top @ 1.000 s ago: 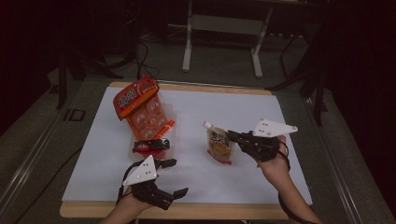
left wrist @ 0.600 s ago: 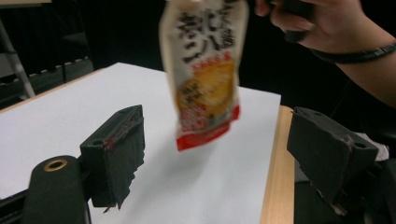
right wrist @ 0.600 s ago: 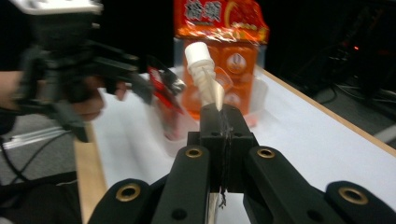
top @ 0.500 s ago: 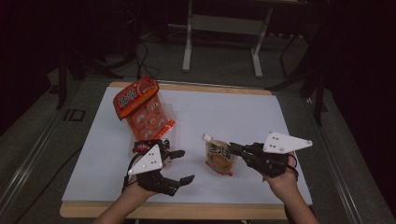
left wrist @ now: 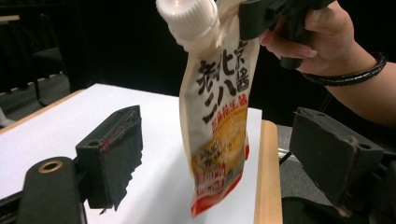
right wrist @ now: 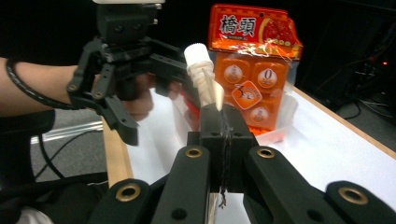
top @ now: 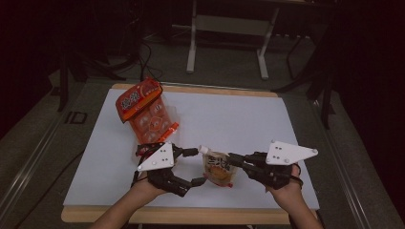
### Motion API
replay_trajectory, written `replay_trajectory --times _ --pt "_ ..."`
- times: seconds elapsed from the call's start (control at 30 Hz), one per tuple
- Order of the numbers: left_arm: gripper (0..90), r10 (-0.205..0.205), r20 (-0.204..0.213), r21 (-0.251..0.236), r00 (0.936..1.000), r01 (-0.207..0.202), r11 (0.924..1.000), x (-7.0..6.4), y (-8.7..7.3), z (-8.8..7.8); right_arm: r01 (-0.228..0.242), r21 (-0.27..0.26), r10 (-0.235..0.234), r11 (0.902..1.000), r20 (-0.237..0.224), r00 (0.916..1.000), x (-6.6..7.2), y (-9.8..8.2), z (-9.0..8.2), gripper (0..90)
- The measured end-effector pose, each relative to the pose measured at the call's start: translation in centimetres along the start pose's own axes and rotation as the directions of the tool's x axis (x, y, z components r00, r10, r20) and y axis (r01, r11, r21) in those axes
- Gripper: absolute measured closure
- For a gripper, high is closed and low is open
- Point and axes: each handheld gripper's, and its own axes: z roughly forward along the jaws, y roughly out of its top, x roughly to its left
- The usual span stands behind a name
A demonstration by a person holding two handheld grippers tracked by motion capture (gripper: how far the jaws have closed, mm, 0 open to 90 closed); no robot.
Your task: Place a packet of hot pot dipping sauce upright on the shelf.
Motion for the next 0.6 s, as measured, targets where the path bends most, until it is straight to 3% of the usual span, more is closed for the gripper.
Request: replay_trajectory --times 0.3,0.33,0.47,0.6 --pt "34.4 -0.012 -0.004 -0.023 0.9999 0.012 0.9997 0.6 0.6 0.5 0.005 0.0 -0.005 1.0 -0.016 0.9999 0.3 0.0 0.3 89.4" --pt "37.7 -0.023 0.024 -0.035 0.9994 0.024 0.9991 0.7 0.8 0.6 0.003 0.002 -0.003 1.0 -0.021 0.9998 0.4 -0.1 0.5 89.4" --pt "51.9 -0.014 0.046 -0.039 0.9988 0.016 0.9991 1.0 1.0 0.8 -0.001 -0.004 0.001 1.0 -0.029 0.9996 0.5 -0.2 0.7 89.4" --pt "59.0 -0.029 0.071 -0.051 0.997 0.033 0.9982 1.2 1.1 1.0 0.001 -0.006 -0.001 1.0 -0.034 0.9994 0.5 -0.1 0.8 89.4"
